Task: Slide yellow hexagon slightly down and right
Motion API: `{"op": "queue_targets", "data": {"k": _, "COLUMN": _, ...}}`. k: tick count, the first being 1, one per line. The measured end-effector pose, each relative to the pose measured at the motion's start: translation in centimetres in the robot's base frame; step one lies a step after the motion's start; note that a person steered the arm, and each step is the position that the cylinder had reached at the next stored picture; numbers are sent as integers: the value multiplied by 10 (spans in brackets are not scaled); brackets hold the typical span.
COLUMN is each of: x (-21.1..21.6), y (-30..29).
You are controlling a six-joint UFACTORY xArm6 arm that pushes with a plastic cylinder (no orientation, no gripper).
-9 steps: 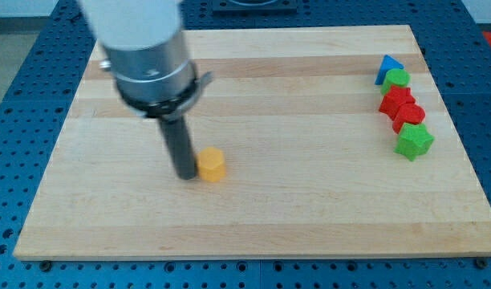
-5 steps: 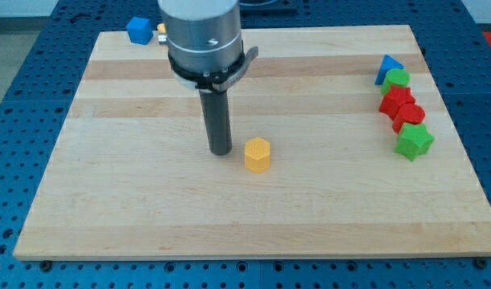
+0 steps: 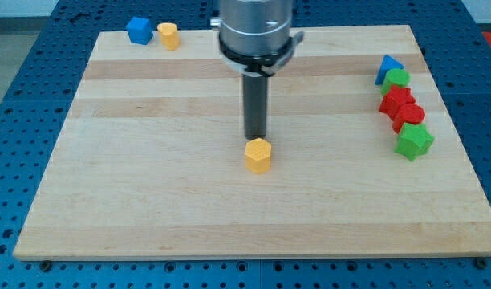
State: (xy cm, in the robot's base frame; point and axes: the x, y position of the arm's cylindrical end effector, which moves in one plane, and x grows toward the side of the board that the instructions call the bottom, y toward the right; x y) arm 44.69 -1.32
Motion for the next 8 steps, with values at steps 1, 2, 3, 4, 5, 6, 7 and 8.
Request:
{"op": "queue_targets", "data": {"k": 1, "x": 39, "y": -13}}
{"op": "queue_targets", "data": {"k": 2, "x": 64, "y": -10}}
{"op": "queue_targets", "data": {"k": 3, "x": 64, "y": 15}}
{"op": "queue_targets", "data": {"k": 4, "x": 64, "y": 16}}
{"op": "queue_targets", "data": {"k": 5, "x": 71, "y": -9}}
{"op": "queue_targets", "data": {"k": 6, "x": 73, "y": -1}}
{"op": "queue_targets", "data": {"k": 7, "x": 73, "y": 33}}
{"op": "queue_targets", "data": {"k": 8, "x": 73, "y": 84}}
